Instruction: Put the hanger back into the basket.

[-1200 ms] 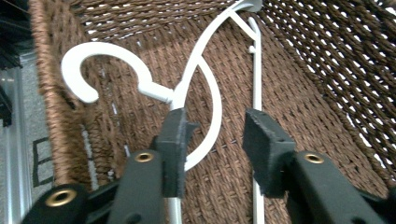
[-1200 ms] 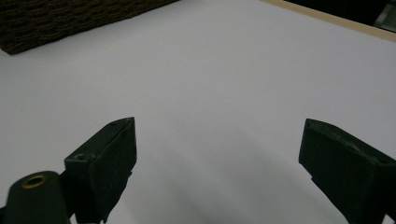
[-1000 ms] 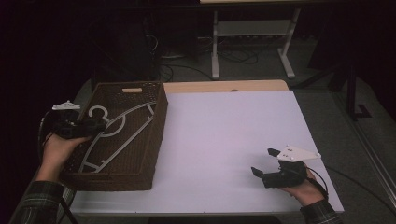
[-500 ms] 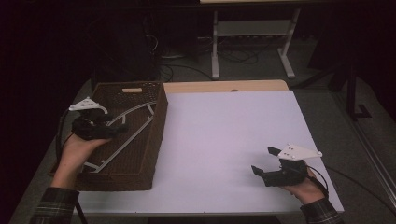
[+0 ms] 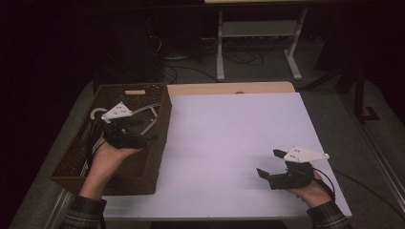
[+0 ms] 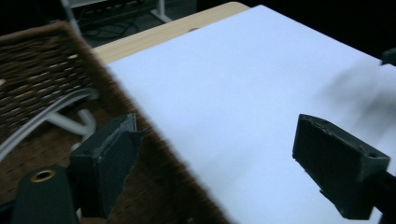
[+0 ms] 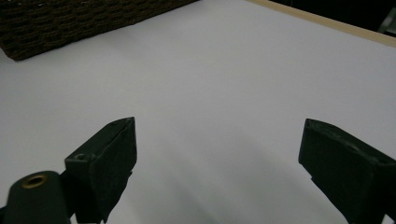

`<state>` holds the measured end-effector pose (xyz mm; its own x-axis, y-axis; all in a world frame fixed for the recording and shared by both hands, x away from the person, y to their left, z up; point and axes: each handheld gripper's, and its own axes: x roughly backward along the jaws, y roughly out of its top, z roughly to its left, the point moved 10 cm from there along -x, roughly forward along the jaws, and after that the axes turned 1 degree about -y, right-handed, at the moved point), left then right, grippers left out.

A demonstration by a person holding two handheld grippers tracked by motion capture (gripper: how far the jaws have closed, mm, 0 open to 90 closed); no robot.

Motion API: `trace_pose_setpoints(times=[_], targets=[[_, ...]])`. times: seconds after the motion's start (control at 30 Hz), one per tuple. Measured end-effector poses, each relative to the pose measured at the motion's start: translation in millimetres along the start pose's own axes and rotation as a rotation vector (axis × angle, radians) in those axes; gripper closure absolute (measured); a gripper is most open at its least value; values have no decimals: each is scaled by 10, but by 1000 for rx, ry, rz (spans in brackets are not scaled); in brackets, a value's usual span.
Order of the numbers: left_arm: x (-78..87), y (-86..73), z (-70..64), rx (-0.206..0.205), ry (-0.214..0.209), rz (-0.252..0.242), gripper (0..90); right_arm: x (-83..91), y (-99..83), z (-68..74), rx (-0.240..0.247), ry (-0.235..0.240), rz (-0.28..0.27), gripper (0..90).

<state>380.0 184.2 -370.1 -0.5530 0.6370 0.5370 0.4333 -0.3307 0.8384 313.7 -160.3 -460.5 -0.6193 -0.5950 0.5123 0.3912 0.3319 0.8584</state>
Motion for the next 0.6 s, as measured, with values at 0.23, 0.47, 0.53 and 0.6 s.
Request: trace_pose_setpoints(times=[0.23, 0.47, 0.53, 0.6], targets=[[-278, 42, -419, -39, -84, 7, 121, 7, -2, -8, 0, -2, -1, 108], [-584, -15, -848, -65, -166, 22, 116, 24, 1, -9, -6, -3, -4, 107], [-667, -42, -937, -63, -174, 17, 105, 34, 0, -5, -11, -3, -8, 107], [-742, -79, -1012, -66, -182, 13, 96, 50, -15, 3, -14, -2, -10, 107]])
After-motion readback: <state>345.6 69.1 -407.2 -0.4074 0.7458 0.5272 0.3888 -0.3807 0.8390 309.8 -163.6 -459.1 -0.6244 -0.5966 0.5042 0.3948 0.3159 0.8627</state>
